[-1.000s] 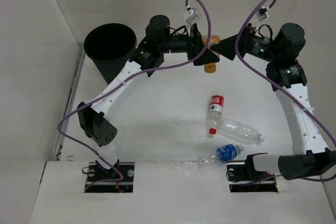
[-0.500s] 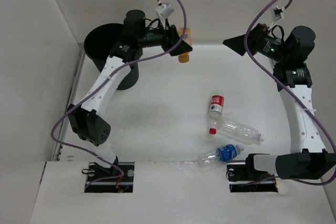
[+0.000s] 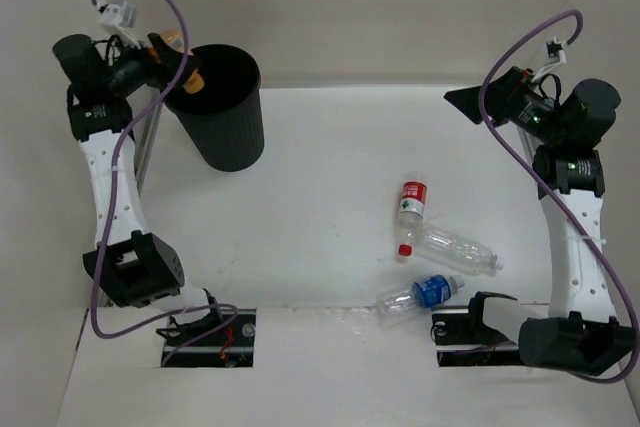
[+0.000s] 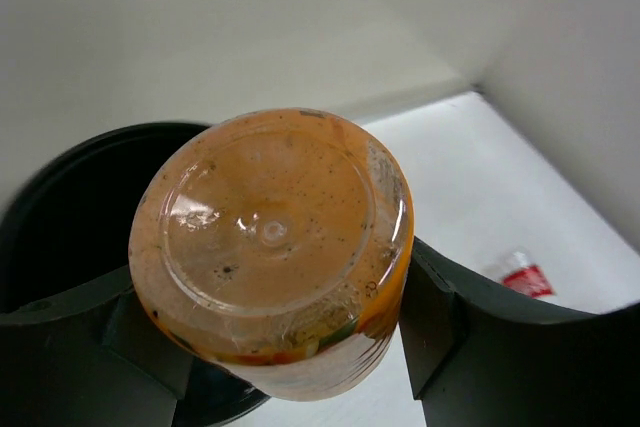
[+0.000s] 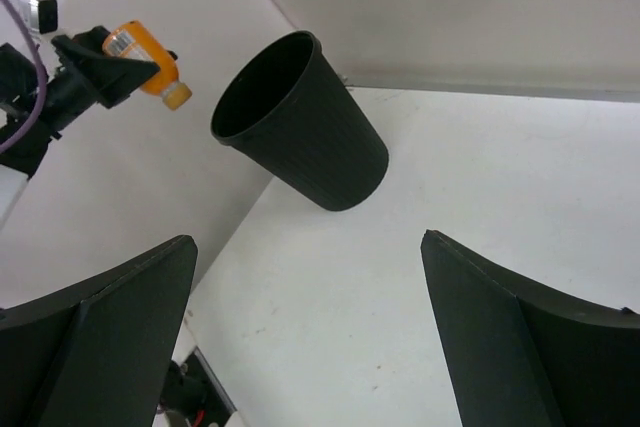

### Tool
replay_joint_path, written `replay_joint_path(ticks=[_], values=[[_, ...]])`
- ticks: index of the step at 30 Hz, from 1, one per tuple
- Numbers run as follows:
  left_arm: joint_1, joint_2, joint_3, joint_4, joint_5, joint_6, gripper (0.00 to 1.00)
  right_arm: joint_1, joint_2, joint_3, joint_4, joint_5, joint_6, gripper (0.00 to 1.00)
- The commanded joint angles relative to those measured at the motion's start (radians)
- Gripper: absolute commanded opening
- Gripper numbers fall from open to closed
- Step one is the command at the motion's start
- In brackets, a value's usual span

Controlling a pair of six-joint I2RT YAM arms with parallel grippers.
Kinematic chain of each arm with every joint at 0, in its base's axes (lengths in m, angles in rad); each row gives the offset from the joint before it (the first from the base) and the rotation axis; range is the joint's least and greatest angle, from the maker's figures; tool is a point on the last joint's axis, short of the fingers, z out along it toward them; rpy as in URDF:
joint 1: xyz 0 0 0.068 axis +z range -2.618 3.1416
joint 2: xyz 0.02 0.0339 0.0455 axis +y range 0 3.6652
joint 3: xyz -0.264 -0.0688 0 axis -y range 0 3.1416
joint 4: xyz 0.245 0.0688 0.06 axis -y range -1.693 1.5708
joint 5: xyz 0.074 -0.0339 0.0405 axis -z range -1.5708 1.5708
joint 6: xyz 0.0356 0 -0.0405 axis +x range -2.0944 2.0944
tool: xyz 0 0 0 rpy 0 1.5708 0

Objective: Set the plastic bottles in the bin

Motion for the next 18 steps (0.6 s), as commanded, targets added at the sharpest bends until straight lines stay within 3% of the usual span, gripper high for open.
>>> replay_joint_path(ticks=[1,3,4,5,7,10,11,12,14,18], values=[[0.100,0.011,-0.027,0.078,0.012,0.071,0.04,-0.022,-0.073,-0.030,0.046,-0.006,-0.017,1.00],[0.120,0.037,-0.035,0.102,-0.016,0.094,0.07,-0.023,-0.099,-0.046,0.031,-0.010,-0.017,1.00],[0.122,0.046,-0.039,0.109,-0.030,0.109,0.15,-0.023,-0.113,-0.051,0.022,-0.010,-0.017,1.00],[0.120,0.052,-0.048,0.117,-0.052,0.120,0.29,-0.023,-0.127,-0.054,0.013,-0.011,-0.017,1.00],[0.108,0.052,-0.074,0.143,-0.092,0.137,0.74,-0.022,-0.151,-0.054,-0.006,-0.014,-0.023,1.00],[0.090,0.054,-0.102,0.174,-0.108,0.137,0.71,-0.023,-0.182,-0.053,-0.058,-0.010,-0.061,1.00],[0.085,0.057,-0.110,0.180,-0.112,0.137,0.75,-0.023,-0.188,-0.054,-0.075,-0.007,-0.075,1.00],[0.077,0.058,-0.117,0.184,-0.123,0.139,0.87,-0.023,-0.196,-0.057,-0.099,-0.002,-0.095,1.00],[0.068,0.060,-0.136,0.198,-0.155,0.143,0.97,-0.020,-0.216,-0.073,-0.133,0.016,-0.127,1.00],[0.062,0.022,-0.144,0.198,-0.210,0.142,1.00,-0.014,-0.245,-0.096,-0.257,0.059,-0.251,1.00]])
